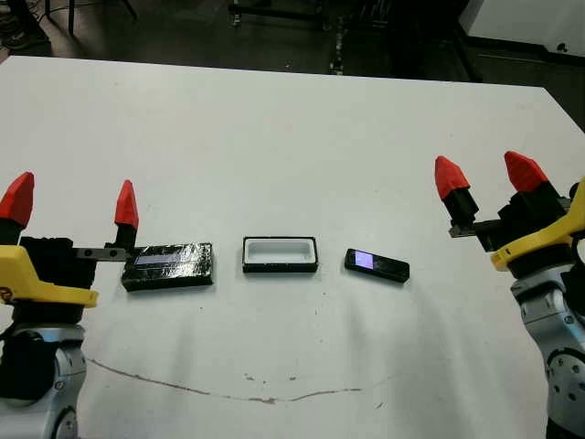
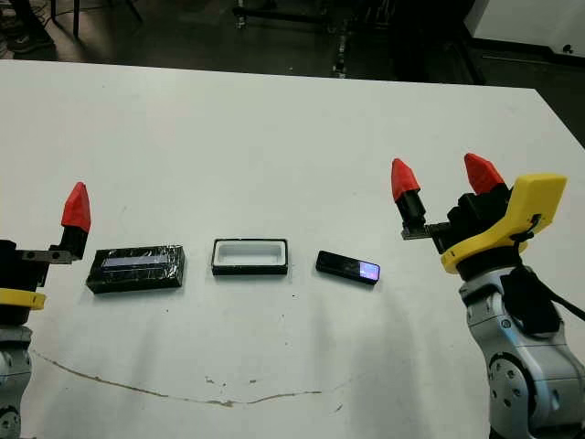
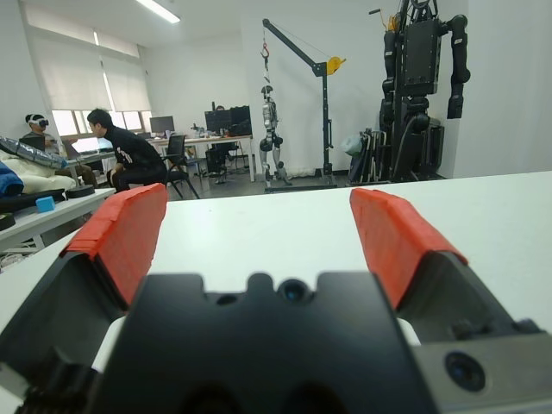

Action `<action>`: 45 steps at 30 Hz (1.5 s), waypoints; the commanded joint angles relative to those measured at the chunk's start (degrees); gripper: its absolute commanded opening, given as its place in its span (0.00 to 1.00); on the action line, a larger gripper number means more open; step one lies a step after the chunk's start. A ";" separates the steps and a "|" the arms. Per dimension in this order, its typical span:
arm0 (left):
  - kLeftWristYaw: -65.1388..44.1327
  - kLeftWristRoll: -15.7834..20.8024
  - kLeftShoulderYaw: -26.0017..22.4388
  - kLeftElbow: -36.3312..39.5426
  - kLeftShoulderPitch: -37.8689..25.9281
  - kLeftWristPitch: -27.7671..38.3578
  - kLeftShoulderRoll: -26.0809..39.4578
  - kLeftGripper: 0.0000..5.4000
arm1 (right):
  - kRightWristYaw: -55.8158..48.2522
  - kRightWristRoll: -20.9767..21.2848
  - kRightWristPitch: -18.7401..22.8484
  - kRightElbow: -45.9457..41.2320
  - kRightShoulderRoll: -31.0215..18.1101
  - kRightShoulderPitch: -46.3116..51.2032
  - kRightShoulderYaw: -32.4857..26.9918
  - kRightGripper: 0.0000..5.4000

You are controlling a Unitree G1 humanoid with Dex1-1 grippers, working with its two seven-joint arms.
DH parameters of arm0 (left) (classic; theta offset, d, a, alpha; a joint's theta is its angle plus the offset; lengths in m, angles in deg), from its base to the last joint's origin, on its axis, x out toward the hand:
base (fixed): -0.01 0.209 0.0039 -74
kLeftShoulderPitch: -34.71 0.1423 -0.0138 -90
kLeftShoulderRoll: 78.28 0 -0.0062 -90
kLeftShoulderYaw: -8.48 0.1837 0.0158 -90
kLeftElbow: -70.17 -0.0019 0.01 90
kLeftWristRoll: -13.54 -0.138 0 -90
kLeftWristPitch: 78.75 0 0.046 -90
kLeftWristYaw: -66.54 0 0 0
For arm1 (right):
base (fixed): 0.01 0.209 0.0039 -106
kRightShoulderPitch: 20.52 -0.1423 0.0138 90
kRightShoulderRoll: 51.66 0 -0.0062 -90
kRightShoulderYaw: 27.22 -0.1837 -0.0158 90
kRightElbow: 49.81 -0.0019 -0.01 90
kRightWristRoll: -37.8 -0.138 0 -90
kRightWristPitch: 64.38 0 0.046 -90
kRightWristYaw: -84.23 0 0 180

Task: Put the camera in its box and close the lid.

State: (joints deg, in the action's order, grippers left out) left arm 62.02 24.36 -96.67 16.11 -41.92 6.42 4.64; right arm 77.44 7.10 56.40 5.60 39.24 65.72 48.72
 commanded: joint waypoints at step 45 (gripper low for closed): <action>0.36 -1.61 0.51 -0.45 0.39 -0.31 -0.31 1.00 | -53.21 25.09 -9.52 26.76 -32.42 -33.92 29.82 0.86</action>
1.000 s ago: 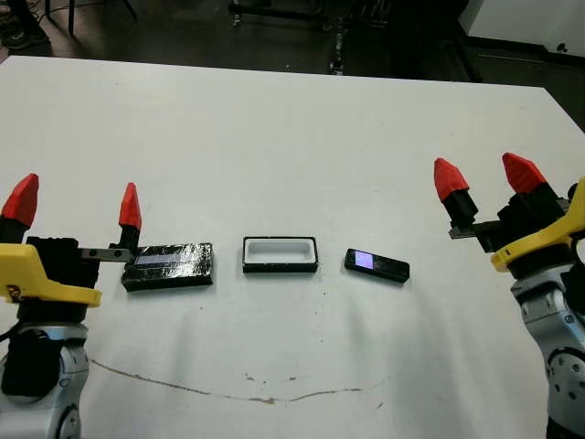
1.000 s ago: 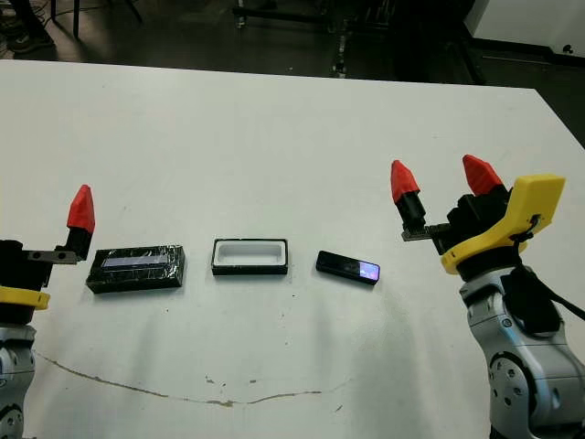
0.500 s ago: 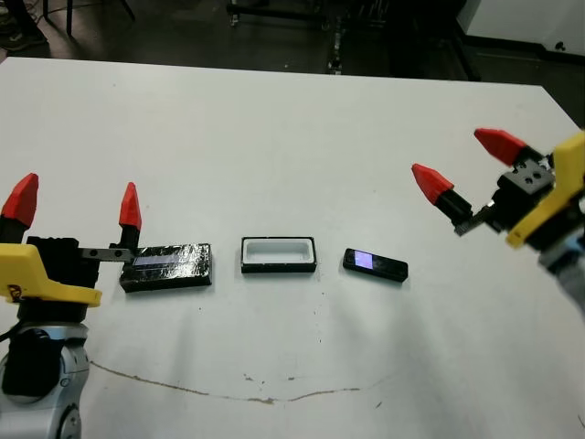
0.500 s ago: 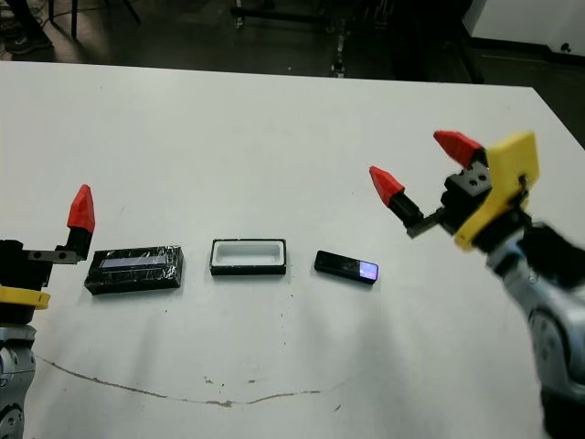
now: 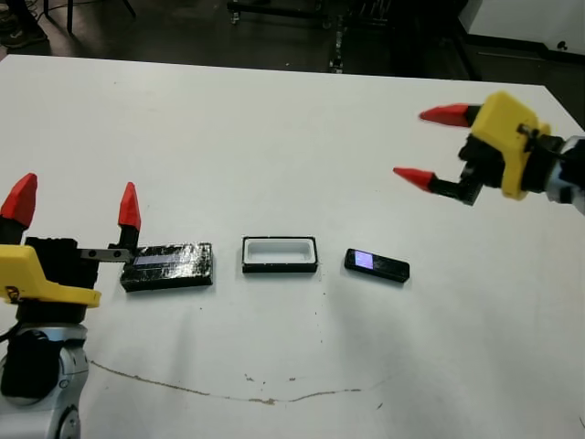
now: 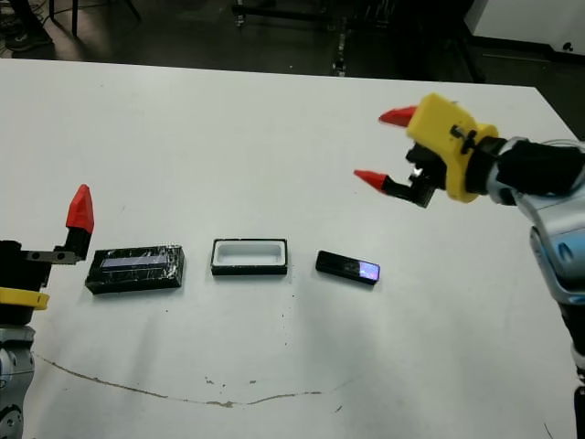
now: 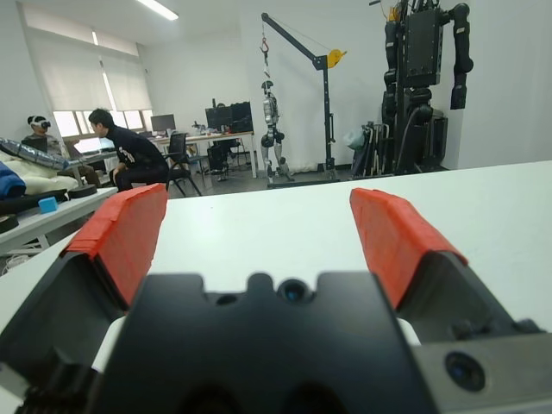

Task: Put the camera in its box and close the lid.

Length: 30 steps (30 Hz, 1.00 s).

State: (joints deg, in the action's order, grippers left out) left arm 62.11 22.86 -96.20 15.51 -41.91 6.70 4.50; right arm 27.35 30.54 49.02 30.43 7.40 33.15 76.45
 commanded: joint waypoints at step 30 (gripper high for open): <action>0.74 0.18 0.15 -0.41 0.22 -0.51 -0.61 1.00 | -17.76 0.06 7.78 13.24 5.14 -5.53 7.82 1.00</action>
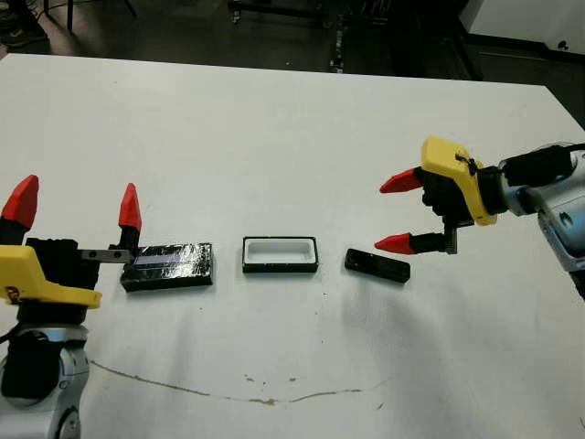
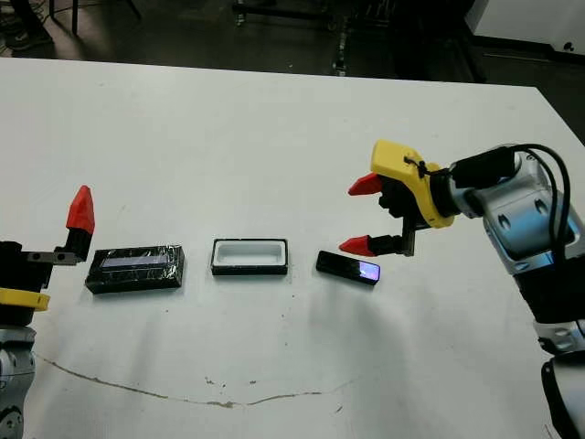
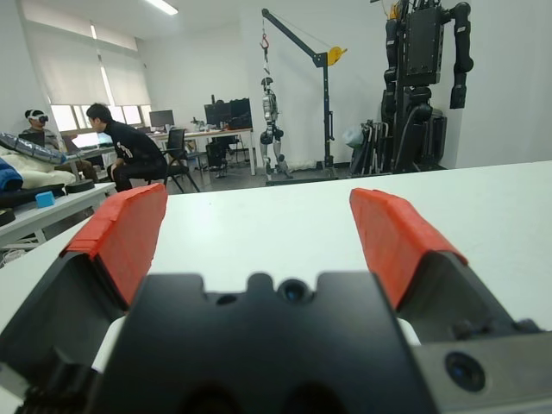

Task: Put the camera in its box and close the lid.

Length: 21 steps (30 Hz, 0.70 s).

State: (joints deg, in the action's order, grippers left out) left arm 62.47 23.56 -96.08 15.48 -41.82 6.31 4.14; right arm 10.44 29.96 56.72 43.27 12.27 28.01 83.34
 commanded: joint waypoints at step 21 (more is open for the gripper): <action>0.50 -0.32 0.09 0.23 0.13 -0.81 -0.53 1.00 | -1.67 2.34 -3.47 2.14 2.64 3.18 4.17 1.00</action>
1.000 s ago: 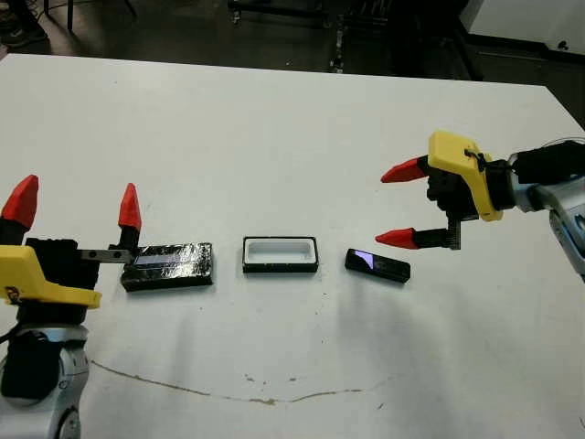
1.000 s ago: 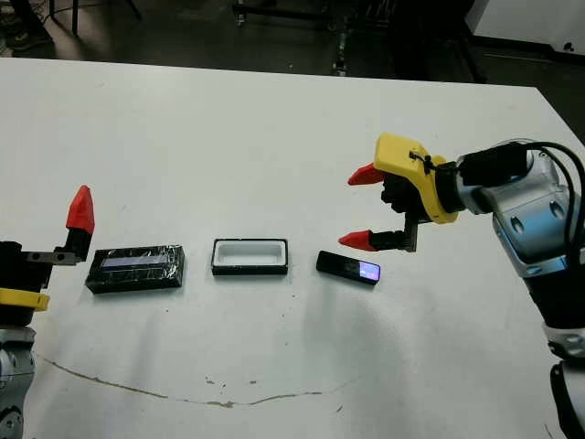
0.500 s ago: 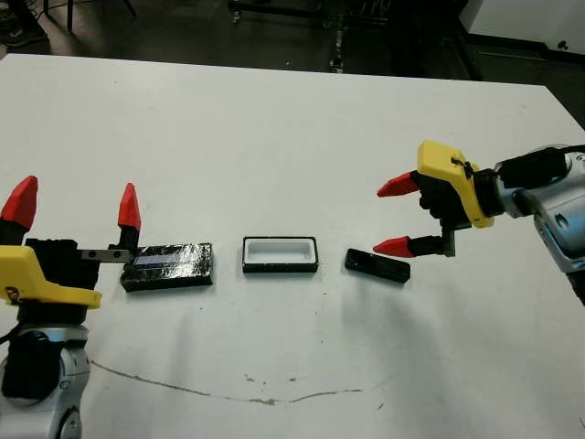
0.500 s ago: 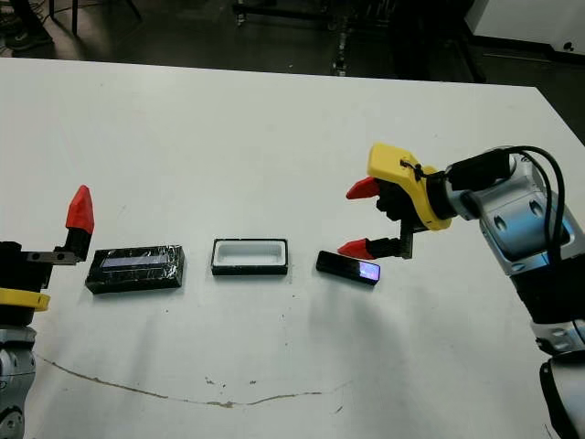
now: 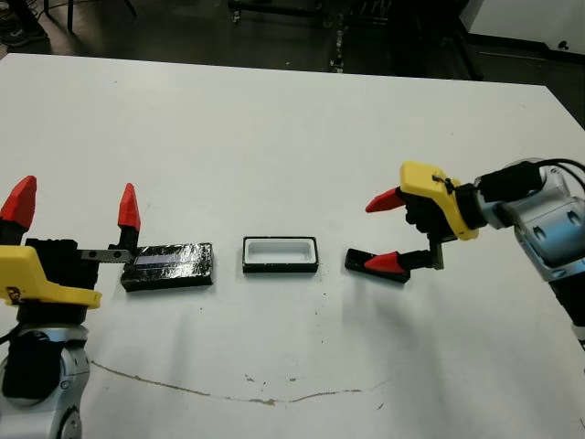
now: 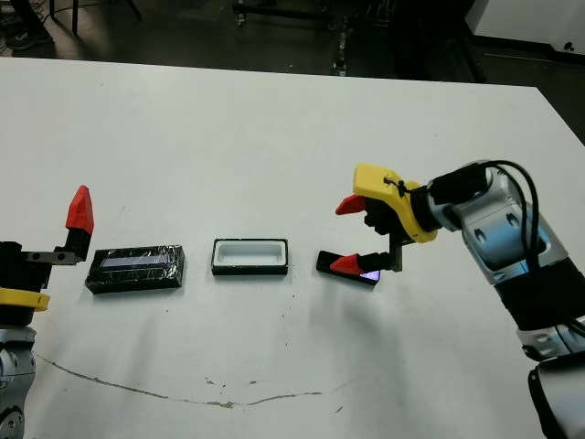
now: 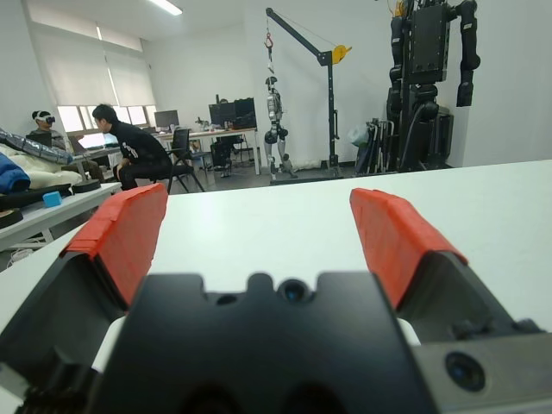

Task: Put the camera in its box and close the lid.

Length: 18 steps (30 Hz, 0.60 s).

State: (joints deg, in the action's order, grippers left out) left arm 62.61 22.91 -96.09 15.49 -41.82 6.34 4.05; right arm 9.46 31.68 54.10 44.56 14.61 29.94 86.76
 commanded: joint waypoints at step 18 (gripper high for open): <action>0.48 -0.28 0.19 0.27 0.12 -1.15 -0.28 1.00 | 0.01 3.28 -6.90 4.92 1.73 4.45 1.45 1.00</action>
State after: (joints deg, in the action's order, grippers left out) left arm 62.81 22.83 -96.06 16.13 -41.81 5.77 3.95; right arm 9.41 34.19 48.28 48.86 16.34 33.52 88.15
